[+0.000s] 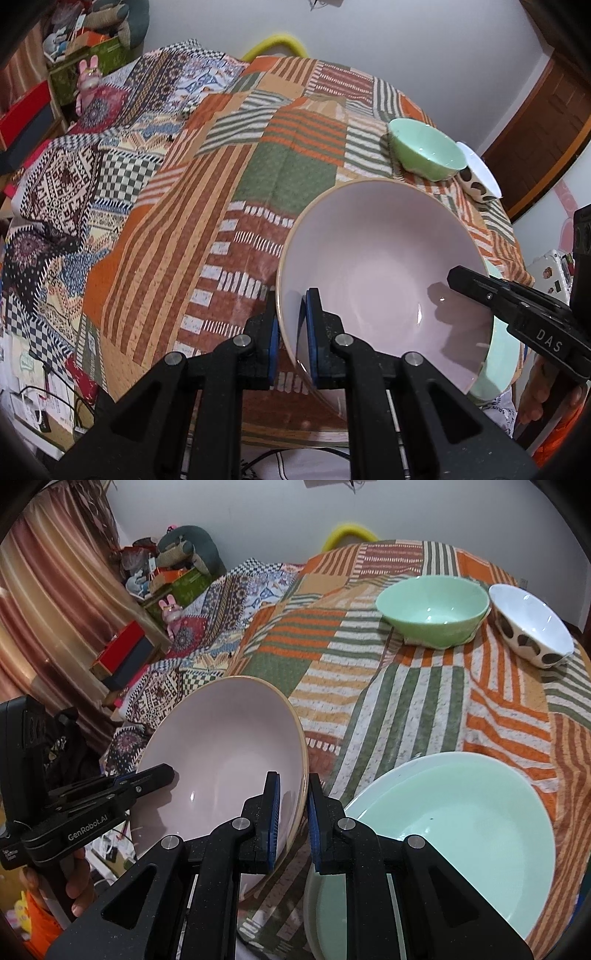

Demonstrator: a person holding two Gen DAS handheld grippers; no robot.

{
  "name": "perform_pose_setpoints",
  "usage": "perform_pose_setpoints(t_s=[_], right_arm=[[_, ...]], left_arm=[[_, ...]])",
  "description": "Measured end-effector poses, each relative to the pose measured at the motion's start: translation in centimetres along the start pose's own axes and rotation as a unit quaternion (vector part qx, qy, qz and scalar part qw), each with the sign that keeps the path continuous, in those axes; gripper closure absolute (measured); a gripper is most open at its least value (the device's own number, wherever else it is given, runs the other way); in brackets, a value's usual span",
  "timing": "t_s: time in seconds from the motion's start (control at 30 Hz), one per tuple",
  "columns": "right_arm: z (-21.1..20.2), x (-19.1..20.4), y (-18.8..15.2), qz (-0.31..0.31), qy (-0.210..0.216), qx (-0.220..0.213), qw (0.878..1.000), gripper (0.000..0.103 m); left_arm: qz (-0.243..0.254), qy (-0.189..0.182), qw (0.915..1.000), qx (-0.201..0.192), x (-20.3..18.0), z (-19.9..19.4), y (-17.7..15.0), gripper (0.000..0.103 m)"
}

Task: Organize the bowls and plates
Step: 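Lower the pink bowl onto the mint green plate and open both grippers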

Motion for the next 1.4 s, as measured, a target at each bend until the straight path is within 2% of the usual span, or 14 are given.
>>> perform_pose_setpoints(t_s=[0.47, 1.0, 1.07, 1.13, 1.3, 1.4], right_arm=[[3.2, -0.8, -0.8, 0.002, -0.018, 0.036, 0.999, 0.090], [3.2, -0.5, -0.8, -0.006, -0.010, 0.043, 0.999, 0.087], [3.2, -0.6, -0.8, 0.000, -0.007, 0.049, 0.999, 0.087], [2.8, -0.7, -0.7, 0.004, -0.003, 0.045, 0.999, 0.086], [-0.2, -0.9, 0.2, 0.000, 0.008, 0.010, 1.000, 0.070], [-1.8, -1.2, 0.9, -0.002, 0.008, -0.012, 1.000, 0.069]], left_arm=[[-0.013, 0.005, 0.9995, 0.029, 0.8, 2.7, -1.8, 0.092], [-0.040, -0.007, 0.9986, 0.035, 1.1, 3.1, -2.4, 0.092], [-0.041, -0.001, 0.9985, 0.036, 1.0, 2.9, -2.6, 0.089], [-0.043, 0.004, 0.9985, 0.034, 1.0, 2.5, -2.8, 0.085], [-0.043, 0.024, 0.9984, 0.025, 1.4, 0.6, -2.8, 0.084], [-0.036, 0.041, 0.9985, 0.005, 1.5, -1.4, -1.9, 0.084]])
Point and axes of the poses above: each gripper's, at about its wrist camera, not at the fingertips, and z roughly the way its jaws point, x to its left, y to its top, the point moved 8 cm from there along z, roughly the way its jaws point, and after that the axes turned 15 degrees about z, right-handed, at the moved point
